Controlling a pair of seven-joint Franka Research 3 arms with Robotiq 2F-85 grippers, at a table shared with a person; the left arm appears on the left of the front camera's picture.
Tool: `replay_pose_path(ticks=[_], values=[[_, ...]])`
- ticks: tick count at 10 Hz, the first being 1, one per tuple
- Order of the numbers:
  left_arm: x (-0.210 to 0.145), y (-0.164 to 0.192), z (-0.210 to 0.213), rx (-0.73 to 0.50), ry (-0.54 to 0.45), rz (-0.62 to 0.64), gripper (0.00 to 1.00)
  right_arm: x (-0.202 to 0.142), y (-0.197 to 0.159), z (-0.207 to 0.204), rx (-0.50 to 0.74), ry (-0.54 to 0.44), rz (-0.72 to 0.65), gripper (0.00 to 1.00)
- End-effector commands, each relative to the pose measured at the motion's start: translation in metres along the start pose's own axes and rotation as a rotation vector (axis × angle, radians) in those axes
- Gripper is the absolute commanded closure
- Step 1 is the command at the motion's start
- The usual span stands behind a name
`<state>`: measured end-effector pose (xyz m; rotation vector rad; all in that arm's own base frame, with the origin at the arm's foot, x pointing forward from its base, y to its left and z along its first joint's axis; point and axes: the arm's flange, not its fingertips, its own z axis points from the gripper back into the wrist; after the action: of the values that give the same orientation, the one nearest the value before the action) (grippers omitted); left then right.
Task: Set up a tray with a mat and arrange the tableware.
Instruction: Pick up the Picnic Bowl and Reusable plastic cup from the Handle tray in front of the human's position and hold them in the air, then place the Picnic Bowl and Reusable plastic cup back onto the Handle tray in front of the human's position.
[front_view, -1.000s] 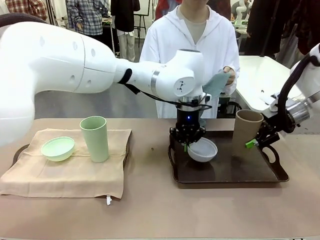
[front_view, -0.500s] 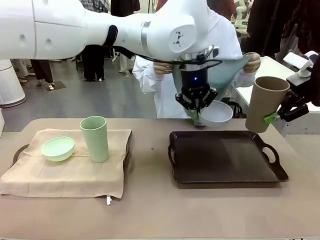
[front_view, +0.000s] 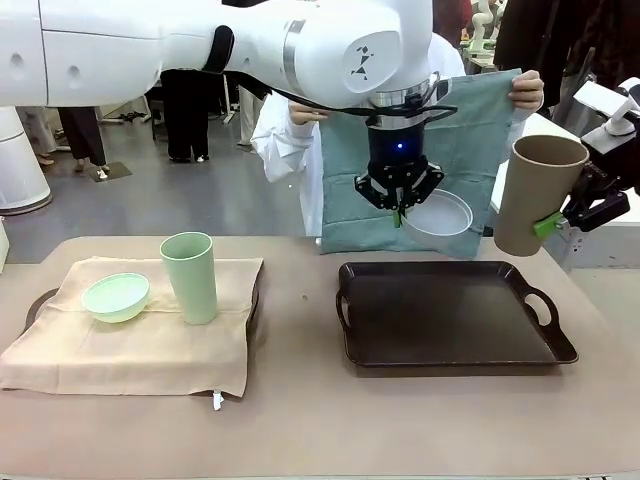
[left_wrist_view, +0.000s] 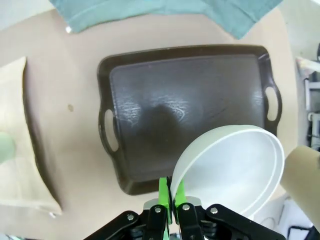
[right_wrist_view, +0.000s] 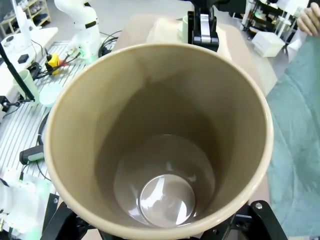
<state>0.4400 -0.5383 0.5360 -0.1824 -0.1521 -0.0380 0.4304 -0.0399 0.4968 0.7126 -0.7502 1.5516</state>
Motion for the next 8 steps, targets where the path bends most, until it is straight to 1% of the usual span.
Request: replay_pose_path(ticks=[1, 8], values=[[0.0023, 0.0006, 0.0014, -0.015, 0.013, -0.013, 1.0, -0.0034, -0.0032, -0.0018, 0.0, -0.004, 0.004, 0.78], [0.0023, 0.0006, 0.0014, -0.015, 0.013, -0.013, 1.0, -0.0034, -0.0032, -0.0018, 0.0, -0.004, 0.004, 0.78]])
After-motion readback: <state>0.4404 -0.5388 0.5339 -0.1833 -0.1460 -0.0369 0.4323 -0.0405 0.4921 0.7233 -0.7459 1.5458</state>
